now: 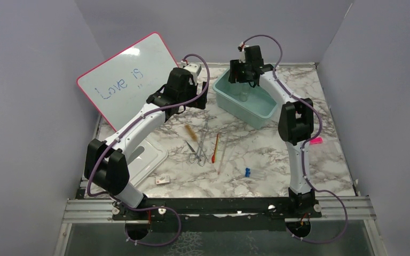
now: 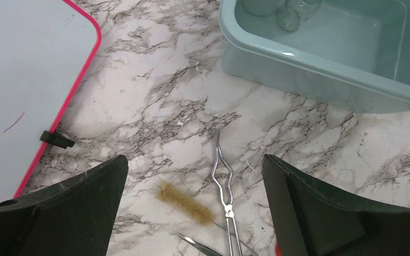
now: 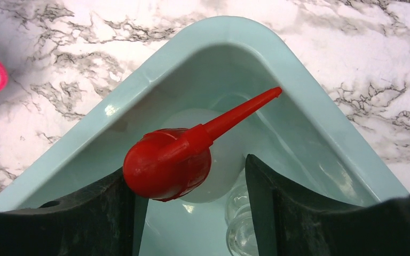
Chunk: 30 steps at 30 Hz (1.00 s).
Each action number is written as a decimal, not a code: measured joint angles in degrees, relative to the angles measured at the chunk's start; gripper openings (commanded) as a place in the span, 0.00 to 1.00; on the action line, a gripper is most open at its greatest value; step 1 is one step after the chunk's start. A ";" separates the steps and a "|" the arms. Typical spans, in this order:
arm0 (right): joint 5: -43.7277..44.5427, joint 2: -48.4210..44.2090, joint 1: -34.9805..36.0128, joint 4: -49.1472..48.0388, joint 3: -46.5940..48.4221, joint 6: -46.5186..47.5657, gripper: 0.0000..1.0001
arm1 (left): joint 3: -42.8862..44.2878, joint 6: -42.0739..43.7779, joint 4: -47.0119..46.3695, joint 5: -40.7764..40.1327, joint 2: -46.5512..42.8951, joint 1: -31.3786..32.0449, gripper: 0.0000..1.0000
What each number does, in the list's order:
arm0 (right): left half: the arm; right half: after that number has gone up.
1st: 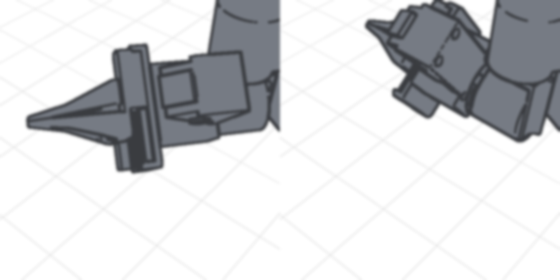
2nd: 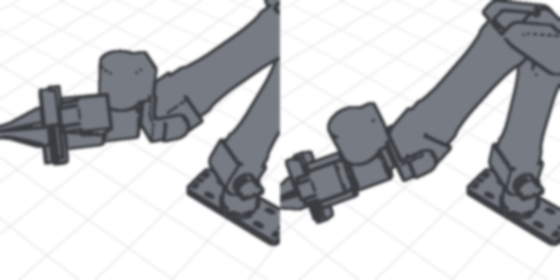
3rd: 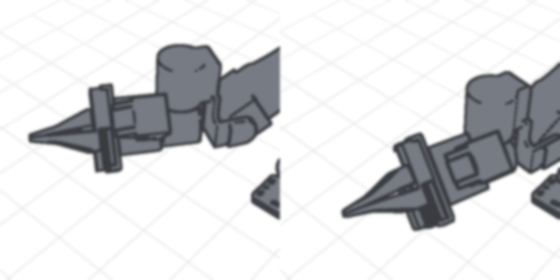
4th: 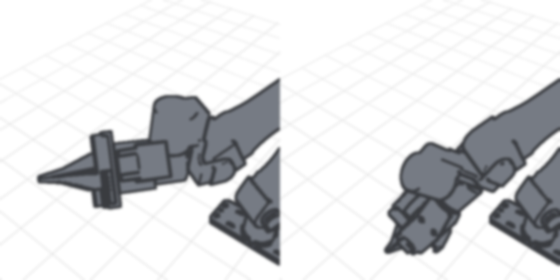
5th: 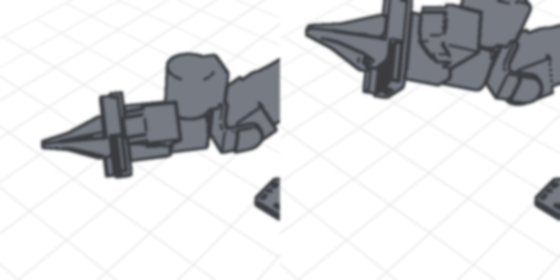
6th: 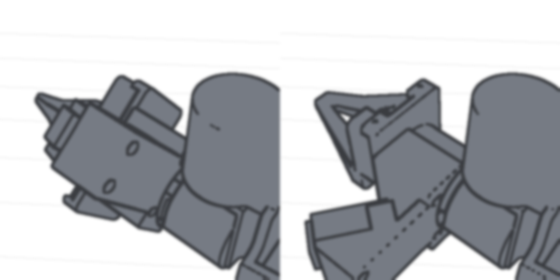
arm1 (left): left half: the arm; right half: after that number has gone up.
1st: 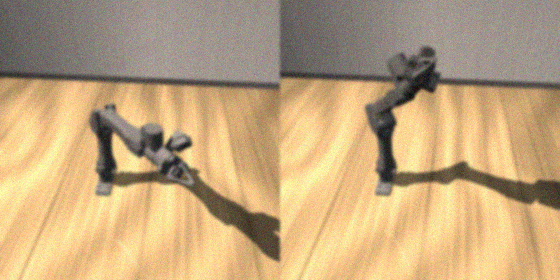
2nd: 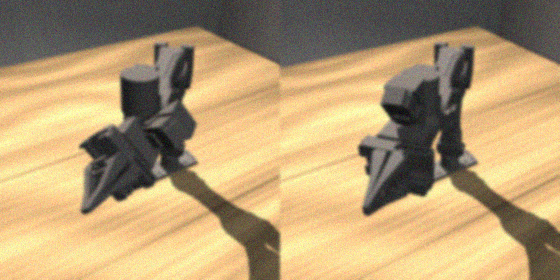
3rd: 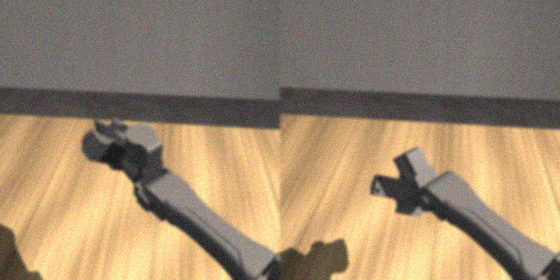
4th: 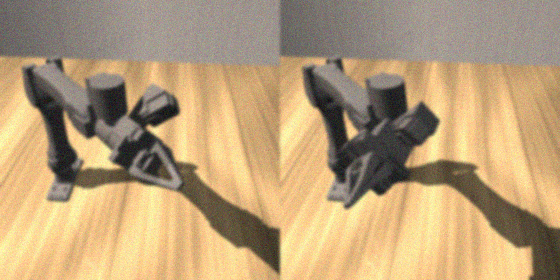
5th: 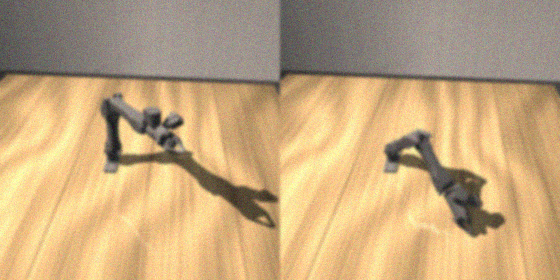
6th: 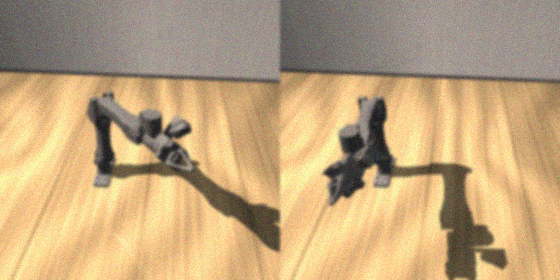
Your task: Organize the chemistry lab equipment
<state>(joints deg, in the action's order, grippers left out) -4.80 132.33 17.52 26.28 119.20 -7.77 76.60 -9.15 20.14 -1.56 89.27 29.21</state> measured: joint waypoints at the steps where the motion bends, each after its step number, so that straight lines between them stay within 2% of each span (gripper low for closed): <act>1: -0.26 0.00 0.00 -0.02 0.00 0.04 0.63 | 0.00 0.00 0.02 0.00 0.00 0.00 0.99; 6: -1.07 0.00 -0.02 -0.39 -0.11 -0.79 0.60 | 0.00 -0.02 0.17 0.02 0.00 0.00 0.99; 12: -1.73 0.00 -0.17 -1.92 -1.05 -3.34 0.61 | 0.00 -0.02 0.37 0.02 0.00 0.00 0.99; 17: -1.75 -0.02 -0.28 -2.40 -1.27 -5.99 0.76 | 0.00 -0.07 0.59 0.02 0.00 0.00 0.99; 24: -1.75 -0.79 -0.33 -2.69 -2.19 -7.43 0.80 | 0.00 -0.42 0.61 0.02 0.00 0.00 0.99; 30: -0.87 -5.18 -0.33 -2.64 -2.27 -7.06 0.83 | 0.00 -0.68 0.61 0.02 0.00 0.00 0.99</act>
<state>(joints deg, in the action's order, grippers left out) -5.67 127.15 17.19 23.64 116.92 -14.83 76.60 -9.82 20.75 -1.54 89.27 29.21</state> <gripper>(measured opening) 0.820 0.987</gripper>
